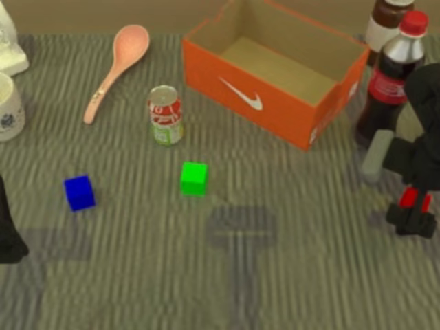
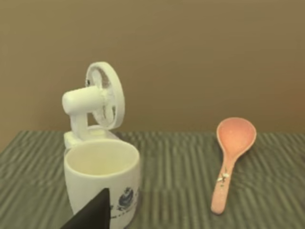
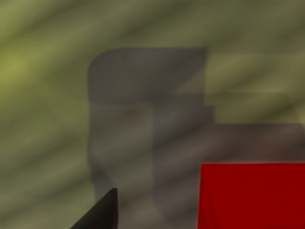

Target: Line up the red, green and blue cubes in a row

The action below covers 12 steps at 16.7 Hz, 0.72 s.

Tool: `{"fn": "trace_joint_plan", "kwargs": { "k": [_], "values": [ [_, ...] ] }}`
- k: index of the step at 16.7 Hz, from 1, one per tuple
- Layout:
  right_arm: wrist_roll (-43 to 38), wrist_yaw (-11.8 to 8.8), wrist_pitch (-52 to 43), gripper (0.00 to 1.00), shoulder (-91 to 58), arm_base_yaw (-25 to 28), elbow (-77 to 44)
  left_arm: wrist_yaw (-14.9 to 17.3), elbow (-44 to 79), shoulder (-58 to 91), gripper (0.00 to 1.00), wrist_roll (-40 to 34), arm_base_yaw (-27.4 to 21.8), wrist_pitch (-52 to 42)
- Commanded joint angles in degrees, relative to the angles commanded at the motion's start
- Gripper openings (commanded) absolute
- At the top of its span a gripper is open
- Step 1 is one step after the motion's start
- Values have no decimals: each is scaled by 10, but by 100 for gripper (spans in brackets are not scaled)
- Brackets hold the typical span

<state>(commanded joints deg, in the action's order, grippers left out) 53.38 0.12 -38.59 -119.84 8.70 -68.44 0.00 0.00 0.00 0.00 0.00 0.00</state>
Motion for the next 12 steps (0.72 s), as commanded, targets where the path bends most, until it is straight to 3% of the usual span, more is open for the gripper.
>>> {"fn": "trace_joint_plan", "kwargs": {
  "k": [10, 12],
  "values": [
    [0, 0, 0, 2, 0, 0, 0, 0, 0, 0, 100, 0, 0, 0],
    [0, 0, 0, 0, 0, 0, 0, 0, 0, 0, 100, 0, 0, 0]
  ]
}}
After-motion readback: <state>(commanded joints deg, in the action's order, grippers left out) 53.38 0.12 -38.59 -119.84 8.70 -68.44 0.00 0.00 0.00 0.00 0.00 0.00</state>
